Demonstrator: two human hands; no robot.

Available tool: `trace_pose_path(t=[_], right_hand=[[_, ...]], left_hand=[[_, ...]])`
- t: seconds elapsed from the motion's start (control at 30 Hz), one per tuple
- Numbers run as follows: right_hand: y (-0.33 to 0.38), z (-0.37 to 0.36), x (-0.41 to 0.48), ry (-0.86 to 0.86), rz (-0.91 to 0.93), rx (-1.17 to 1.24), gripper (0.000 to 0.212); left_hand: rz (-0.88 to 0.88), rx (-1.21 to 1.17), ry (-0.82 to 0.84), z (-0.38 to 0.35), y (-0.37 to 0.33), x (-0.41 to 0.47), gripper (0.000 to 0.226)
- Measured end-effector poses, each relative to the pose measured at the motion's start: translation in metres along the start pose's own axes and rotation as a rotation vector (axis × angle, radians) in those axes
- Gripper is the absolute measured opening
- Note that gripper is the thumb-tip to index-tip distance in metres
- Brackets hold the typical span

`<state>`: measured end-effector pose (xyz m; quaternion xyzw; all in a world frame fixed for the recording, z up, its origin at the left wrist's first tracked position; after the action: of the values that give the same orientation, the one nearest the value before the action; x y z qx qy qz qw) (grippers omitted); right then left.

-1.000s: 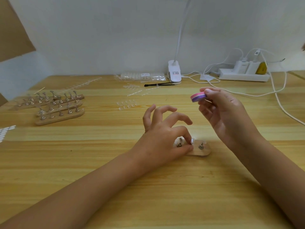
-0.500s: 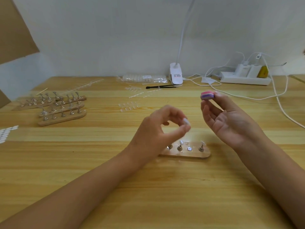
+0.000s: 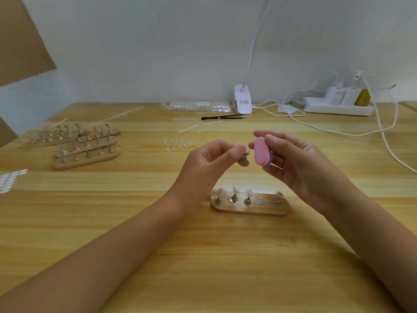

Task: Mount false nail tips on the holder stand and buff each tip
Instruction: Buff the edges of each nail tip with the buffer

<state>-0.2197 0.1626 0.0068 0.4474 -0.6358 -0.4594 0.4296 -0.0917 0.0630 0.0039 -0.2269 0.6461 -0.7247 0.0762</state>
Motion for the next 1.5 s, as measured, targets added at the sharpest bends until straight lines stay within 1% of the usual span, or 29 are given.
trace_pose_path(t=[0.1, 0.23, 0.3, 0.4, 0.53, 0.67, 0.8, 0.87, 0.9, 0.97, 1.03, 1.17, 1.3, 1.43, 1.5], right_hand=[[0.003, -0.006, -0.001, 0.051, 0.030, -0.004, 0.026], [0.003, -0.003, -0.001, 0.027, 0.040, 0.036, 0.030], [0.003, -0.002, 0.000, 0.029, 0.040, 0.052, 0.031], [0.004, -0.003, 0.000, 0.028, 0.049, 0.059, 0.031], [0.006, -0.002, -0.001, -0.020, 0.091, 0.031, 0.027], [0.008, -0.003, -0.003, -0.033, 0.105, -0.007, 0.027], [0.009, -0.008, -0.004, 0.024, 0.102, -0.023, 0.029], [0.009, -0.011, -0.004, 0.066, 0.086, -0.069, 0.031], [0.010, -0.011, -0.004, 0.065, 0.087, -0.093, 0.032], [0.013, -0.009, -0.006, 0.009, 0.116, -0.105, 0.034], [0.014, -0.006, -0.007, -0.035, 0.142, -0.118, 0.035], [0.009, -0.014, -0.006, 0.014, 0.092, -0.241, 0.037], [0.012, -0.009, -0.008, -0.069, 0.153, -0.221, 0.039], [0.005, -0.017, -0.007, 0.021, 0.094, -0.278, 0.038], [0.008, -0.014, -0.007, -0.026, 0.130, -0.245, 0.037]], left_hand=[[0.027, -0.005, 0.005, 0.002, 0.005, 0.000, 0.026], [0.064, -0.069, 0.016, 0.002, 0.009, 0.000, 0.042], [0.079, -0.086, 0.023, 0.003, 0.010, 0.000, 0.045], [0.096, -0.079, 0.033, 0.001, 0.011, 0.000, 0.043], [0.112, -0.054, 0.047, 0.002, 0.013, -0.001, 0.041], [0.119, -0.043, 0.063, 0.003, 0.014, 0.000, 0.034], [0.109, -0.120, 0.073, 0.002, 0.015, 0.001, 0.028], [0.107, -0.183, 0.073, 0.002, 0.015, 0.002, 0.023], [0.112, -0.204, 0.078, 0.002, 0.015, 0.002, 0.021], [0.127, -0.221, 0.091, 0.001, 0.017, 0.003, 0.020], [0.142, -0.224, 0.095, 0.001, 0.020, 0.003, 0.022], [0.141, -0.262, 0.103, 0.001, 0.021, 0.003, 0.034], [0.142, -0.264, 0.077, 0.002, 0.020, 0.003, 0.033], [0.139, -0.266, 0.075, 0.001, 0.018, 0.002, 0.047], [0.145, -0.272, 0.062, 0.002, 0.019, 0.002, 0.040]])
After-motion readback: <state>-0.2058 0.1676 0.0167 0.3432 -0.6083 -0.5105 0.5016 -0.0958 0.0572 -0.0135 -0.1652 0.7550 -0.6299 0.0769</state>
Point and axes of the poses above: each hand's wrist, its own x-axis towards the middle knuckle, its own z-axis out of the back of the hand, y = z × x, the point moved 6 cm from there along x, towards the middle knuckle, and after that the axes turned 12 degrees about y, right-handed, at the moved point
